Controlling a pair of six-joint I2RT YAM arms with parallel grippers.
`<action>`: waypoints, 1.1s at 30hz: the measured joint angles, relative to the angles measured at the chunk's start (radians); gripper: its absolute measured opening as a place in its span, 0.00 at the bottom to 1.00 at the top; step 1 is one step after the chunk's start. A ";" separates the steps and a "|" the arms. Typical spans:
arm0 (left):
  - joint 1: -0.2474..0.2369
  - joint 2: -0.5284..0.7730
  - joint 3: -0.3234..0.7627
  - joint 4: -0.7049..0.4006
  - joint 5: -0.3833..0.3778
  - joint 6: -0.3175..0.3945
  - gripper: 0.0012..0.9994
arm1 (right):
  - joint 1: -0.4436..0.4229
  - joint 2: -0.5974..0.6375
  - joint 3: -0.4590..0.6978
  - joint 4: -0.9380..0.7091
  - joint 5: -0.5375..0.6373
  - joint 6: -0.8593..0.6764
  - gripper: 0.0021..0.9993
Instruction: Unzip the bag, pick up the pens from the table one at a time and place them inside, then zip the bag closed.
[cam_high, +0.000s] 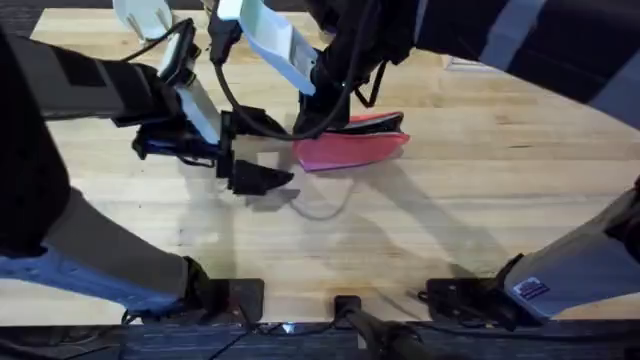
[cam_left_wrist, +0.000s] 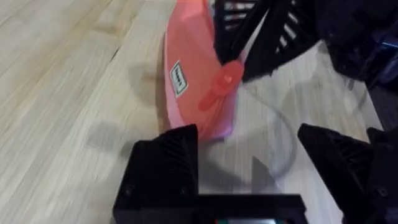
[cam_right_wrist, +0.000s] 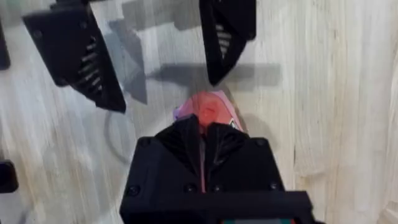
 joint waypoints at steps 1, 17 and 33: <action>-0.013 0.004 0.000 0.009 0.011 0.000 1.00 | 0.000 0.000 0.000 0.000 0.000 0.000 0.03; -0.098 0.007 0.000 0.160 0.043 -0.086 0.37 | 0.000 0.000 0.000 -0.010 -0.005 0.000 0.03; -0.098 0.007 0.000 0.165 0.044 -0.113 0.04 | -0.009 0.000 0.000 -0.020 -0.017 0.004 0.03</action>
